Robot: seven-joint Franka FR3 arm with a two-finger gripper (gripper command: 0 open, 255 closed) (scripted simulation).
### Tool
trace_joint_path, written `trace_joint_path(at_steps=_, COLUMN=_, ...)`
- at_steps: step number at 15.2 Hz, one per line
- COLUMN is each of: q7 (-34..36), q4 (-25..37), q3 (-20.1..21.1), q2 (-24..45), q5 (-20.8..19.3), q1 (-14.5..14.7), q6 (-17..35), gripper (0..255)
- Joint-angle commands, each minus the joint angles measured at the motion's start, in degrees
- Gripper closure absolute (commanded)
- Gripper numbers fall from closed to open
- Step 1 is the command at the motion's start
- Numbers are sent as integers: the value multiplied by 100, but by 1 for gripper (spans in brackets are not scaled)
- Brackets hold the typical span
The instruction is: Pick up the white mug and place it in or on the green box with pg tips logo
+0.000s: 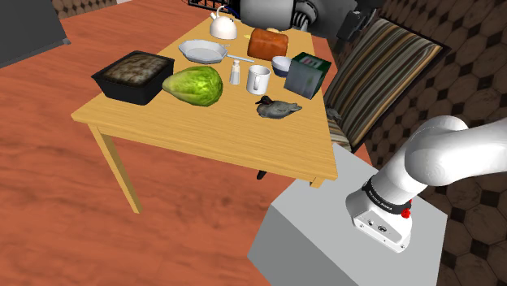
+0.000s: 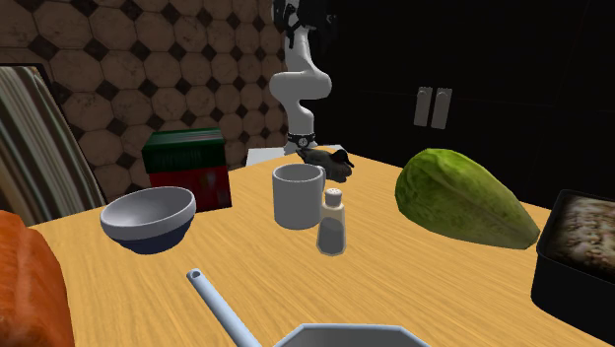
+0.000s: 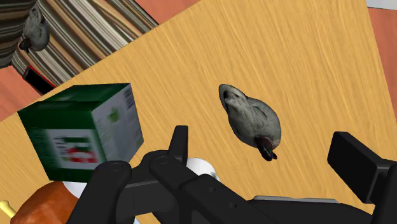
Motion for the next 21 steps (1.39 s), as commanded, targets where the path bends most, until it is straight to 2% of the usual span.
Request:
trace_joint_path(at_steps=1, q7=0, q4=0, q3=0, q2=0, q5=0, q1=0, q6=0, gripper=0)
trace_joint_path(at_steps=11, q7=-319, q4=444, q3=-495, q2=1942, q5=34, q1=-132, q6=1441, gripper=0)
trace_joint_path(at_steps=21, q7=-800, q4=1638, q3=-865, q2=4121, q5=439, q1=-208, q6=2327, gripper=0)
